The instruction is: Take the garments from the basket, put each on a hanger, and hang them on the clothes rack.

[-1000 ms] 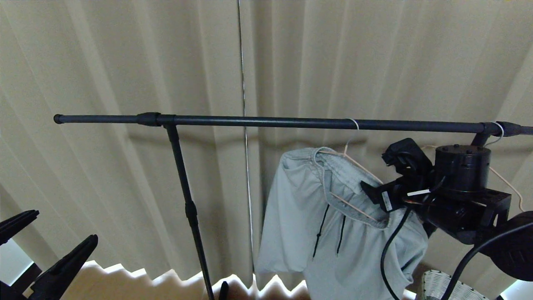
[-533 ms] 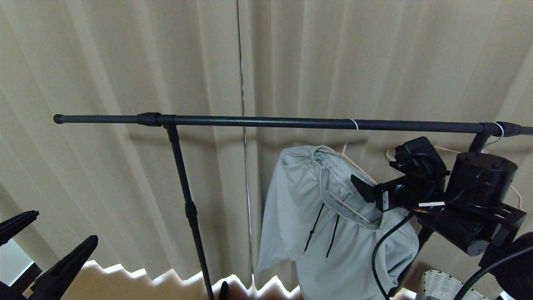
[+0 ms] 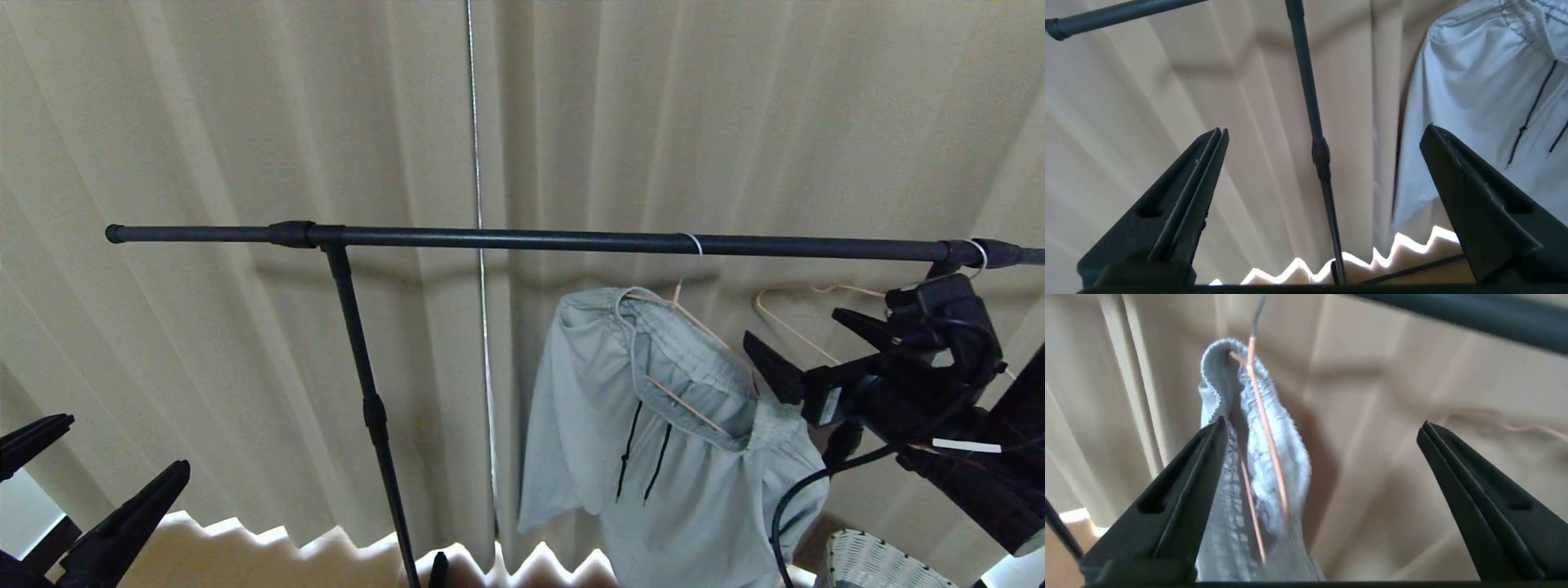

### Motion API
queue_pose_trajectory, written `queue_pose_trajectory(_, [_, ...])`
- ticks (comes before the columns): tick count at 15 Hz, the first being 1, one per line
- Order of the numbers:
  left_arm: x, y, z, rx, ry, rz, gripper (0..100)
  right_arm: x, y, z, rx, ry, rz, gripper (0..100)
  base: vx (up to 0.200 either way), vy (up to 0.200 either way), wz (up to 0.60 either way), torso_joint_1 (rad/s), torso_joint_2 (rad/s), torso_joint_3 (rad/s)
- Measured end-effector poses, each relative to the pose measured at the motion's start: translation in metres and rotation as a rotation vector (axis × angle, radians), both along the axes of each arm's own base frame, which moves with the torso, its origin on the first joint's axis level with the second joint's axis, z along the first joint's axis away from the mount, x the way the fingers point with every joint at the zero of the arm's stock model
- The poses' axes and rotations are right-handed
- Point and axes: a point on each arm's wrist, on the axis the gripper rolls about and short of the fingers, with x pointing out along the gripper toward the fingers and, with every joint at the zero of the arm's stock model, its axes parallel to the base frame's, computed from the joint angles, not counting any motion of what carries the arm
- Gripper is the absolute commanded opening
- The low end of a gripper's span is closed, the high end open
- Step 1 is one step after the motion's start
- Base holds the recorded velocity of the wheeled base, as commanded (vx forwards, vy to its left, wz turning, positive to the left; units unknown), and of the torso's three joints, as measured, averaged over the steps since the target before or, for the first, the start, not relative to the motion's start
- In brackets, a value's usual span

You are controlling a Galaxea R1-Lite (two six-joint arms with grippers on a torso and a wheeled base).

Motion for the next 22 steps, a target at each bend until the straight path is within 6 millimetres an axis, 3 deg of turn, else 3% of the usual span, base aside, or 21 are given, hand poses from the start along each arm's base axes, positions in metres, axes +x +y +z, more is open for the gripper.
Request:
queue_pose_trajectory(4, [-0.002, 0.004, -0.009, 0.001, 0.031, 0.047, 100, -0.024, -0.040, 0.001, 0.006, -0.009, -0.124, 100, -0.200, 0.000, 0.00, 0.007, 0.00, 0.002])
queue_pose_trajectory(8, [-0.009, 0.007, -0.021, 0.000, 0.059, 0.106, 100, -0.045, -0.063, -0.004, 0.004, -0.002, -0.197, 100, -0.200, 0.000, 0.00, -0.007, 0.00, 0.004])
queue_pose_trajectory(16, [-0.039, 0.006, -0.045, -0.019, 0.161, 0.129, 100, -0.075, -0.077, -0.019, 0.001, 0.069, -0.291, 100, -0.200, 0.000, 0.00, 0.003, 0.00, -0.001])
queue_pose_trajectory(22, [-0.057, 0.004, -0.053, -0.136, 0.156, 0.157, 100, -0.113, -0.081, -0.033, 0.008, 0.245, -0.334, 100, 0.000, 0.000, 0.00, 0.000, 0.00, 0.000])
